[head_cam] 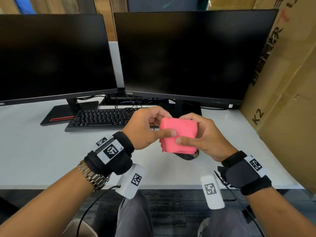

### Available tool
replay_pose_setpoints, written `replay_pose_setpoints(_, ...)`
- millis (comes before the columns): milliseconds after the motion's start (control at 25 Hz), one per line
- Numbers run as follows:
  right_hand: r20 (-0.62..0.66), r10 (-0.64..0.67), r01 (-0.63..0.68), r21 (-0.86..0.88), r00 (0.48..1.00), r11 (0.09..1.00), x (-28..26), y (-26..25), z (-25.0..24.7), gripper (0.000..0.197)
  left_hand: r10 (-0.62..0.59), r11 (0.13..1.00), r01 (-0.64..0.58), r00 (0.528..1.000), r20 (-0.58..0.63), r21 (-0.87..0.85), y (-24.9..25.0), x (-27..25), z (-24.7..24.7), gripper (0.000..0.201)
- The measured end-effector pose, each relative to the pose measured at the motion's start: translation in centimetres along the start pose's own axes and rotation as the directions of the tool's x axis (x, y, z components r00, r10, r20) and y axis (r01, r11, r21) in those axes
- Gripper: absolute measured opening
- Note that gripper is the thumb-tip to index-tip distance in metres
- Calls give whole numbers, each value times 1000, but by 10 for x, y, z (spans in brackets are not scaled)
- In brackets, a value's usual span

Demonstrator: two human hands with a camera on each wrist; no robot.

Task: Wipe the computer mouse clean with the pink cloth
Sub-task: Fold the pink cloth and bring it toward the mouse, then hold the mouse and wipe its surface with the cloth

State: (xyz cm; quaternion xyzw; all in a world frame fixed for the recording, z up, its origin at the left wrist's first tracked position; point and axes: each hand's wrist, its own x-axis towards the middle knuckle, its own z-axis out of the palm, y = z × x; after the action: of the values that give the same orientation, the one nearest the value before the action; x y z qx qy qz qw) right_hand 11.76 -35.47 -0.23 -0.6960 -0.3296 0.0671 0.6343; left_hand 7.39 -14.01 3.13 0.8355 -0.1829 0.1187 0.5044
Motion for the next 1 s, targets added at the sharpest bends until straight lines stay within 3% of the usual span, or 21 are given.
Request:
replay_pose_setpoints(120, -16, -3, 3, 1, 1000, 1000, -6, -17, -10, 48, 46, 998, -46, 999, 7, -50, 12, 1, 7, 37)
replay_pose_setpoints(200, -44, -24, 21, -76, 999, 997, -9, -28, -24, 40, 13, 999, -12, 1000, 16, -40, 14, 2, 11, 42)
replay_pose_setpoints(320, -147, 12, -55, -289, 989, 956, -5, -32, -48, 29, -184, 968, 176, 983, 28, 181, 0, 4, 17, 57)
replay_pose_setpoints(440, -193, 210, -273, -399, 958, 875, 0, -19, -68, 23, -427, 854, 343, 892, 148, 391, -21, -2, 26, 61)
replay_pose_setpoints(560, -130, 498, -509, -355, 857, 784, 5, 2, -78, 27, -556, 779, 413, 802, 216, 471, -38, -7, 34, 58)
replay_pose_setpoints(640, -62, 610, -594, -327, 790, 735, 11, 11, -79, 31, -581, 769, 444, 785, 214, 459, -44, -6, 37, 54)
replay_pose_setpoints(840, 104, 701, -677, -193, 705, 710, 26, 20, -76, 45, -612, 773, 537, 770, 179, 337, -63, 3, 39, 49)
replay_pose_setpoints(1000, 228, 693, -692, -99, 684, 716, 23, 23, -71, 42, -627, 776, 587, 759, 177, 229, -70, 7, 41, 70)
